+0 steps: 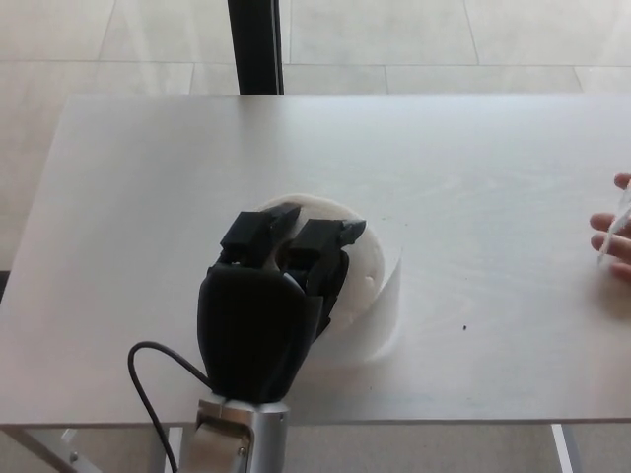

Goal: A toilet paper roll is kept in the middle of the desk infront of the robot. The robot places its left hand on the top of the toilet paper roll to hold it still and uses its right hand to tear off a piece of toilet paper from it and hands the paper to a person

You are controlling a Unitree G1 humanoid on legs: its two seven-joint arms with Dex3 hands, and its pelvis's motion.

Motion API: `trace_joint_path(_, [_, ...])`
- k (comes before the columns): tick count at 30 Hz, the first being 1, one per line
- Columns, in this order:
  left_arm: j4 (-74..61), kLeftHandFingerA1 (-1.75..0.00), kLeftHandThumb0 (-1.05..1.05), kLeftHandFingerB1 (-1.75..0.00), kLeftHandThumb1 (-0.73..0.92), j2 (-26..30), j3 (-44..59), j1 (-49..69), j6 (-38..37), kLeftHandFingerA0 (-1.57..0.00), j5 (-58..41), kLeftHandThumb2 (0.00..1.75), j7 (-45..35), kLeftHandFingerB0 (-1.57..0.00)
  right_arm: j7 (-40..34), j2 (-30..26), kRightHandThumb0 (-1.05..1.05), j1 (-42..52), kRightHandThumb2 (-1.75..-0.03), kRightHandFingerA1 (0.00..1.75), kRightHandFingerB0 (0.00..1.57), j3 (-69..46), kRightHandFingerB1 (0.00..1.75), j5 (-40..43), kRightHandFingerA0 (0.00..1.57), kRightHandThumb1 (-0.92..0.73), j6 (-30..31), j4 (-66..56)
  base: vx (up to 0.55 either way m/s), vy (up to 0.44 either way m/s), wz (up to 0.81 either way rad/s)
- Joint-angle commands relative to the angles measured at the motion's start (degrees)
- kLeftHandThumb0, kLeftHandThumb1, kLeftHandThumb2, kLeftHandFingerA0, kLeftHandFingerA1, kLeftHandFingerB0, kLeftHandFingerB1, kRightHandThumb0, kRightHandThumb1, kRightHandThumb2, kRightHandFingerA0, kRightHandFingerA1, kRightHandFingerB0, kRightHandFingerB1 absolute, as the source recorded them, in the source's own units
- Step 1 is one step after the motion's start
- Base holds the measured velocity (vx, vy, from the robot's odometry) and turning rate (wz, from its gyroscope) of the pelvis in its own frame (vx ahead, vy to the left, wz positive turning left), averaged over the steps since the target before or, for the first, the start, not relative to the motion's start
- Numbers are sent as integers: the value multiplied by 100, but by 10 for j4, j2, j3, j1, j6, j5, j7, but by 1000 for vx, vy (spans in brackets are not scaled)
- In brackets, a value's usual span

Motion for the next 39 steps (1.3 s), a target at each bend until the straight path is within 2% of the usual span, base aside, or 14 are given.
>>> trace_joint_path(1, [50, -66, -33, -50, 64, 32, -3, 74, 37, -65, -13, 58, -96, -59, 35, -117, -13, 73, -123, 175, 77, 43, 156, -38, 89, -47, -184, 119, 0, 0, 0])
trace_joint_path(3, [47, -66, -34, -49, 65, 37, -3, 77, 36, -65, -14, 58, -101, -59, 41, -145, -24, 99, -83, 172, 75, 60, 147, -50, 108, -69, -217, 149, 0, 0, 0])
trace_joint_path(5, [47, -66, -33, -50, 64, 37, -1, 78, 35, -66, -17, 59, -101, -59, 56, -161, -13, 119, -103, 174, 75, 69, 153, -45, 86, -57, -226, 172, 0, 0, 0])
trace_joint_path(6, [47, -65, -33, -49, 64, 38, -1, 78, 35, -66, -16, 58, -101, -59, 49, -169, -13, 124, -105, 136, 100, 76, 125, -51, 117, -48, -238, 189, 0, 0, 0])
trace_joint_path(8, [48, -65, -33, -49, 65, 39, 1, 76, 35, -66, -16, 58, -100, -59, 48, -181, -5, 126, -100, 170, 77, 87, 153, -51, 83, -52, -265, 217, 0, 0, 0])
trace_joint_path(10, [50, -66, -32, -50, 64, 41, 3, 75, 26, -66, -20, 59, -95, -59, 34, -196, -11, 136, -107, 136, 98, 103, 125, -65, 116, -47, -301, 253, 0, 0, 0])
trace_joint_path(11, [50, -68, -32, -51, 64, 43, 4, 73, 23, -66, -20, 59, -94, -59, 28, -204, -11, 143, -105, 168, 74, 115, 151, -76, 87, -57, -309, 269, 0, 0, 0])
trace_joint_path(18, [33, -69, -31, -53, 63, 49, 10, 76, 19, -65, -23, 62, -102, -58, -46, -233, -22, 158, -73, 164, 76, 192, 142, -148, 86, -73, -330, 355, 0, 0, 0])
trace_joint_path(22, [29, -65, -30, -52, 64, 50, 12, 83, 17, -66, -27, 60, -105, -59, -66, -264, -15, 150, -79, 149, 78, 255, 127, -199, 81, -68, -300, 377, 0, 0, 0])
trace_joint_path(23, [29, -64, -30, -52, 64, 52, 12, 83, 16, -67, -24, 60, -103, -60, -68, -270, -18, 145, -77, 141, 81, 270, 112, -210, 83, -67, -286, 381, 0, 0, 0])
trace_joint_path(24, [30, -65, -34, -52, 66, 61, 15, 80, 12, -63, -22, 62, -107, -55, -41, -271, -16, 140, -59, 100, 53, 278, 46, -199, 72, -66, -270, 389, 0, 0, 0])
trace_joint_path(25, [23, -63, -36, -50, 69, 73, 18, 74, 17, -58, -17, 62, -128, -51, -29, -275, -20, 133, -59, 79, 43, 288, 40, -197, 67, -64, -266, 401, 0, 0, 0])
trace_joint_path(29, [-25, -58, -43, -43, 67, 122, 39, 30, 37, -44, -10, 59, -228, -35, 7, -299, -35, 114, -60, 45, 29, 326, 31, -206, 39, -65, -245, 417, 0, 0, 0])
trace_joint_path(39, [-133, -60, -51, -46, 67, 273, 130, -166, 26, -42, -20, 59, -433, -51, 51, -345, -61, 107, -86, 45, 18, 373, 42, -231, 11, -58, -215, 416, 0, 0, 0])
